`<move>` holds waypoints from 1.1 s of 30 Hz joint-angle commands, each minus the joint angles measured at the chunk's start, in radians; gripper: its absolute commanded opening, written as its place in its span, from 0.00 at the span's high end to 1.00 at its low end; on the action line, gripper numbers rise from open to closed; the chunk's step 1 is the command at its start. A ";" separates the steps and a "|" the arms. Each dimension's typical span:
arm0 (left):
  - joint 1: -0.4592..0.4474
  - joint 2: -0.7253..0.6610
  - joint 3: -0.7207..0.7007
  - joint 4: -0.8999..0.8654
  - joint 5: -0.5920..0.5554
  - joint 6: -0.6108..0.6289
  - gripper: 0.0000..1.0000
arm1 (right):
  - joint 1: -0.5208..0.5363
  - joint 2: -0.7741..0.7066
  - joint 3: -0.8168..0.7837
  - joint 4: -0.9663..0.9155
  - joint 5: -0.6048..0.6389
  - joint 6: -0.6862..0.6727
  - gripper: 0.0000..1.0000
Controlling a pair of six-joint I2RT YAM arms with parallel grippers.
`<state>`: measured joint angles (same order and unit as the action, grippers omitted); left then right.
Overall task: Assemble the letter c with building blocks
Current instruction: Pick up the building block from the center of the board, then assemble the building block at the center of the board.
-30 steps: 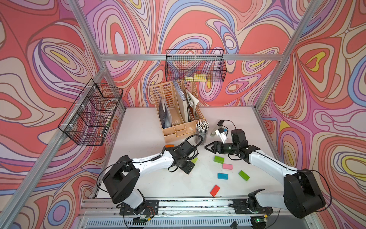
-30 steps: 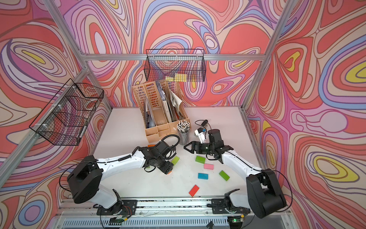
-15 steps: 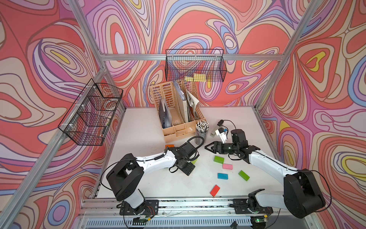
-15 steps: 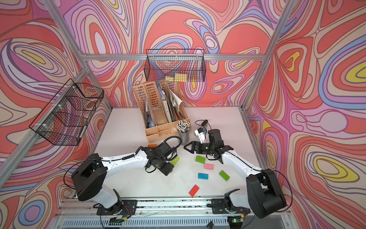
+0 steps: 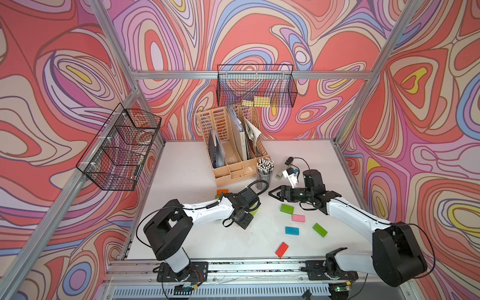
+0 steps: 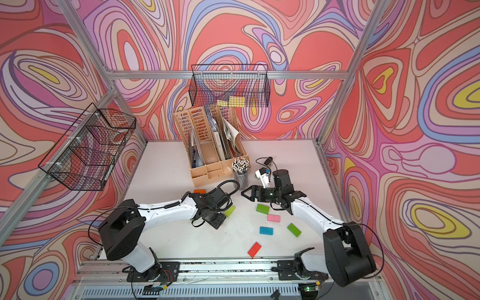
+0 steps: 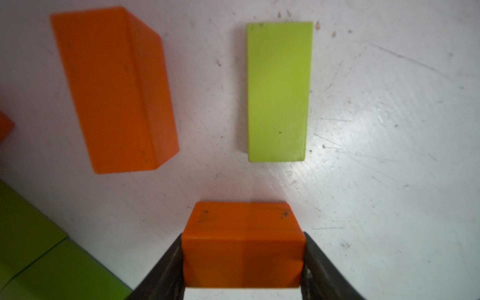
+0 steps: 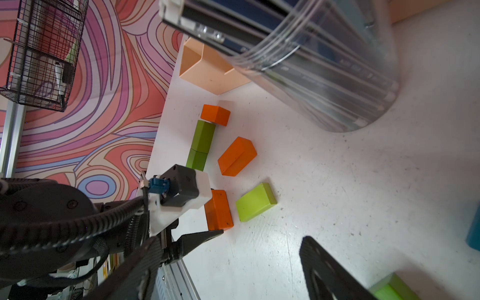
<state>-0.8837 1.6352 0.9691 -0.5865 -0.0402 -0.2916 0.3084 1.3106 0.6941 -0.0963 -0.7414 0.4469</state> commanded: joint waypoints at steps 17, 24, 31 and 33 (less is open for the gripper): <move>-0.003 -0.270 -0.153 -0.201 -0.006 -0.591 0.42 | 0.003 -0.036 -0.018 0.008 -0.001 -0.003 0.12; -0.002 -0.321 -0.189 -0.234 -0.054 -0.634 0.42 | 0.003 -0.031 -0.018 0.009 -0.004 -0.001 0.12; 0.025 -0.345 -0.248 -0.213 -0.057 -0.629 0.40 | 0.003 -0.028 -0.021 0.014 -0.003 -0.001 0.12; 0.033 -0.358 -0.265 -0.192 -0.054 -0.621 0.40 | 0.002 -0.020 -0.020 0.015 -0.003 -0.001 0.12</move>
<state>-0.8639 1.3041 0.7250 -0.7757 -0.0731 -0.8948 0.3084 1.2911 0.6872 -0.0963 -0.7414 0.4473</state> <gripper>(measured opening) 0.630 0.877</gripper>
